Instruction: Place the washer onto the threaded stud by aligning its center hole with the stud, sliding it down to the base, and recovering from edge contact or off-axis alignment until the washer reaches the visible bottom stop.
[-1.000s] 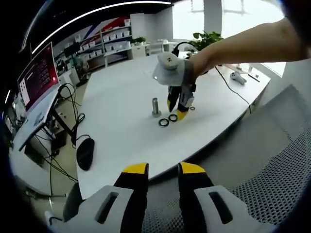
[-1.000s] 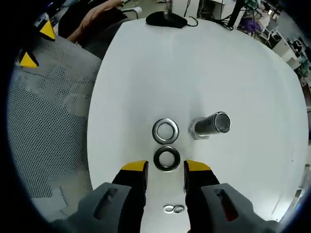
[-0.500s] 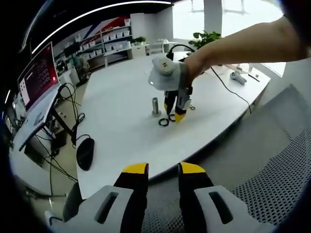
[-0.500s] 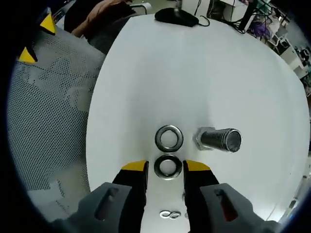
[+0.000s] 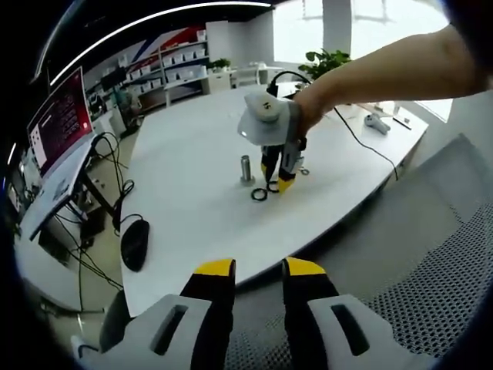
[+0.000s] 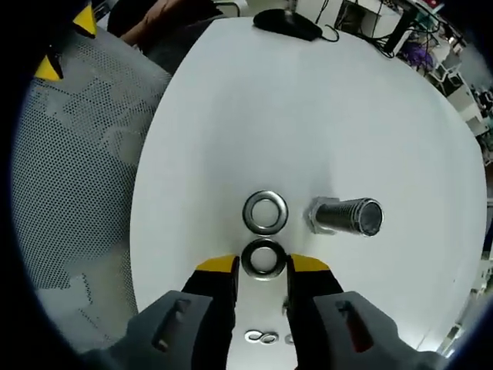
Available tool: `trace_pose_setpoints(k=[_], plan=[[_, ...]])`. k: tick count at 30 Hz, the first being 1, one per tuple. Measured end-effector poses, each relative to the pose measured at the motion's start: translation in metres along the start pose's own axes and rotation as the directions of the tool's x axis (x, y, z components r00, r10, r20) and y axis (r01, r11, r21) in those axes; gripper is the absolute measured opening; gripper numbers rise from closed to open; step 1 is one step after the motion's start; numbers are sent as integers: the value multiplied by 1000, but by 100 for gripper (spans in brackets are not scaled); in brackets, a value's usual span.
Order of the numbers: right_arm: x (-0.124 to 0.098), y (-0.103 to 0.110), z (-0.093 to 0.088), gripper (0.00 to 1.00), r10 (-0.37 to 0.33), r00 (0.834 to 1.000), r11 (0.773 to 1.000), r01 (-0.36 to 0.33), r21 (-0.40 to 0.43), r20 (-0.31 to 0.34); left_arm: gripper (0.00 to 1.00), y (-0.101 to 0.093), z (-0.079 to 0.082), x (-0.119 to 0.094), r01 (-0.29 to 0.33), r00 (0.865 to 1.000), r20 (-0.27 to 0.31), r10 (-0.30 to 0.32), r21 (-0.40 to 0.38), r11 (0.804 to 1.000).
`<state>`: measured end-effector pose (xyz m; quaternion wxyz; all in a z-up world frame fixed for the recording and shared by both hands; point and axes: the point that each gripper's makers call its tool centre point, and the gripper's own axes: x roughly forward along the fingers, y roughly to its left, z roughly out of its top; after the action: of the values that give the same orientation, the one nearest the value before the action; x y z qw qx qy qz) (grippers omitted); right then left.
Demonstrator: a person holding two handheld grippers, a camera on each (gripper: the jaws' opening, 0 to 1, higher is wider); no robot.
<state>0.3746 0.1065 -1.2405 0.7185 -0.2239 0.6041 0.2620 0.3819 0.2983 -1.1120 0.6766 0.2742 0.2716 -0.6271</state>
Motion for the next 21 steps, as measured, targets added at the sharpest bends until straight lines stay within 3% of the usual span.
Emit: trace_pose_setpoints(k=[8, 12, 21], plan=[[-1, -5, -2, 24, -18, 1000, 999, 18, 52, 6, 22, 0, 0, 0, 2, 1000, 0, -2, 2, 1000], [-2, -3, -4, 23, -25, 1000, 999, 25, 32, 0, 22, -1, 0, 0, 8, 1000, 3, -8, 6, 1000], [-25, -5, -1, 23, -32, 999, 998, 31, 47, 11, 22, -1, 1, 0, 6, 1000, 6, -6, 5, 1000]])
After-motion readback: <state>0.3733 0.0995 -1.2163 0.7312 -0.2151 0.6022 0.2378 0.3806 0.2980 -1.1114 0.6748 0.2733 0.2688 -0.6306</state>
